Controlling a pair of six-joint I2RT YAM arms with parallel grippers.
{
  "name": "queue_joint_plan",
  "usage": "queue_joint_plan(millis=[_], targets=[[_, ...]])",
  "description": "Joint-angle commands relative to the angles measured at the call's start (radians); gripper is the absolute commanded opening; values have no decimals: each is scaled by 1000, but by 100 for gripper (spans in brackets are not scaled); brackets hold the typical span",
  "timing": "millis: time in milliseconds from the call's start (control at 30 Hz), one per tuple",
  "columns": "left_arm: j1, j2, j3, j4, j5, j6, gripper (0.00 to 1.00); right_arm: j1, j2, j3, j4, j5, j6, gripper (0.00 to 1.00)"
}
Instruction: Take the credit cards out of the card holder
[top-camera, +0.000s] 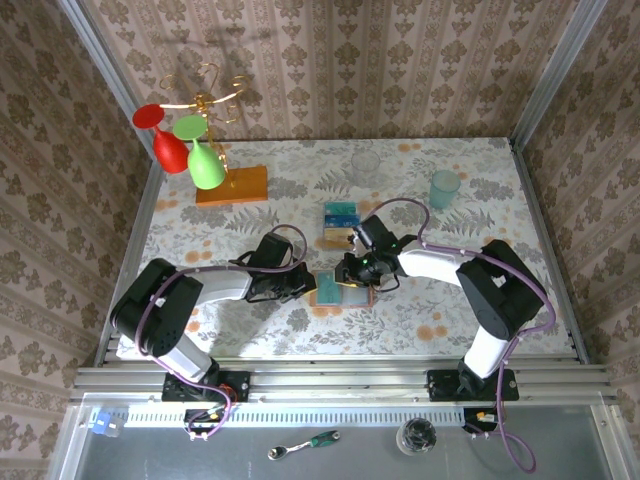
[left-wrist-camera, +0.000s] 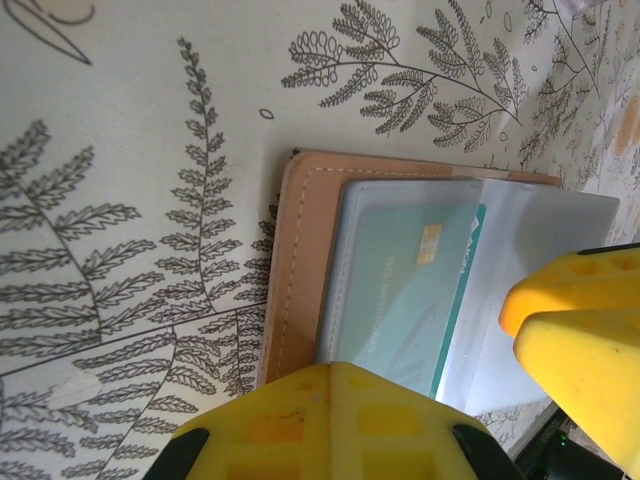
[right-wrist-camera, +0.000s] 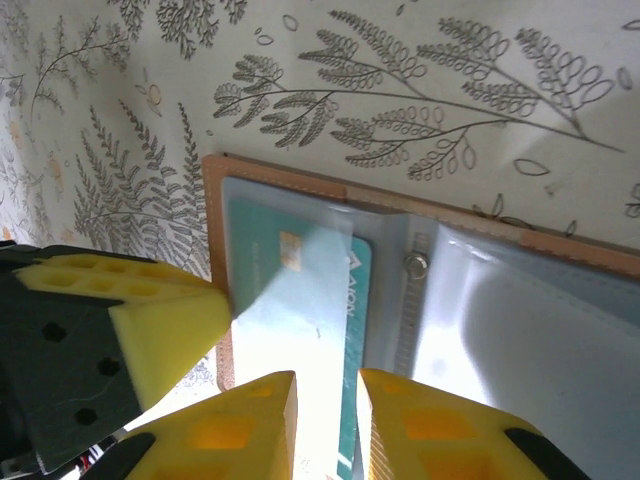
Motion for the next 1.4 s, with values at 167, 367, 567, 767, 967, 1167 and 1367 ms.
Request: queue_joint_plan(millis=[167, 367, 567, 767, 967, 1167, 1367], targets=[[-6, 21, -22, -1, -7, 16, 4, 26, 21, 28, 9, -49, 35, 24], [-4, 24, -29, 6, -5, 15, 4, 33, 45, 31, 15, -45, 42, 24], [-5, 25, -30, 11, -2, 13, 3, 33, 68, 30, 7, -36, 35, 24], [-4, 26, -31, 13, -1, 13, 3, 33, 76, 28, 19, -42, 37, 21], [-4, 29, -34, 20, 0, 10, 2, 33, 89, 29, 34, -63, 44, 16], [-4, 32, -34, 19, -1, 10, 2, 33, 91, 34, 14, -53, 41, 24], [-4, 33, -33, 16, 0, 9, 2, 33, 63, 48, -67, 12, 11, 26]])
